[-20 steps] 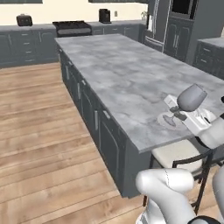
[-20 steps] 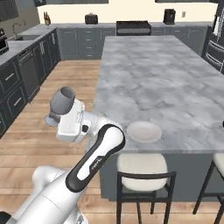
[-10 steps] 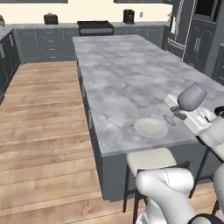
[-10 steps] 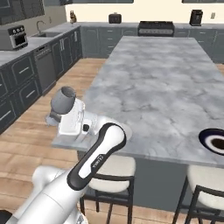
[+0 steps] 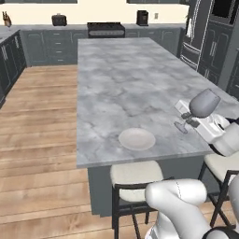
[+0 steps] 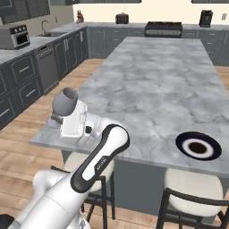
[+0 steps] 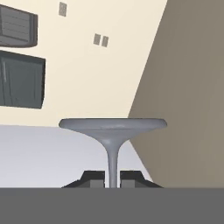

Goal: Retrieve the wine glasses from the counter and place one next to each plate.

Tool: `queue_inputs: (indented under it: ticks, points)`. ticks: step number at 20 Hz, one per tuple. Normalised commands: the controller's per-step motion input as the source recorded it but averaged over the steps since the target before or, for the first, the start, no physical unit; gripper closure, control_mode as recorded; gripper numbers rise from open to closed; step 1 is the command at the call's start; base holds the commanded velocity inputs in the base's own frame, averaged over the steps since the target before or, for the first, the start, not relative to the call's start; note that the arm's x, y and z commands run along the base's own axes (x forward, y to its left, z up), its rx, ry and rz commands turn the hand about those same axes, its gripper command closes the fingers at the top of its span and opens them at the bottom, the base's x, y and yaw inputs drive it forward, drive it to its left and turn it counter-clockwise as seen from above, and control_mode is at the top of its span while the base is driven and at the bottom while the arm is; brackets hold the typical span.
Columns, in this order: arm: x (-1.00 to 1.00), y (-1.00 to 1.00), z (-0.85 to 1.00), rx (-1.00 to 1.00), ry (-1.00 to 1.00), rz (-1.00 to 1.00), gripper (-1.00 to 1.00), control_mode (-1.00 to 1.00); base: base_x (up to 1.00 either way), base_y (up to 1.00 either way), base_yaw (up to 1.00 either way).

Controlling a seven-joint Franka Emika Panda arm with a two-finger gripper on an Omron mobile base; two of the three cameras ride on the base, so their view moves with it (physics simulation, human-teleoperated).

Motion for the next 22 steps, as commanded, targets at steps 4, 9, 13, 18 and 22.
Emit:
queue_inputs:
  ticks: [4,9,13,18,22]
  points:
    - [0.0,0.0,0.0,0.0,0.0,0.0,1.0,1.0,1.0,-0.8,0.0]
    - [0.0,0.0,0.0,0.0,0.0,0.0,1.0,1.0,0.99,-0.73,0.17]
    - [0.0,0.0,0.0,0.0,0.0,0.0,1.0,1.0,0.79,-0.84,0.52]
    - [1.0,-0.74,-0.57,0.0,0.14,0.12,1.0,-1.0,0.0,0.0,0.0]
    - [0.97,-0.75,-0.2,0.0,0.02,0.0,1.0,-1.0,0.0,0.0,0.0]
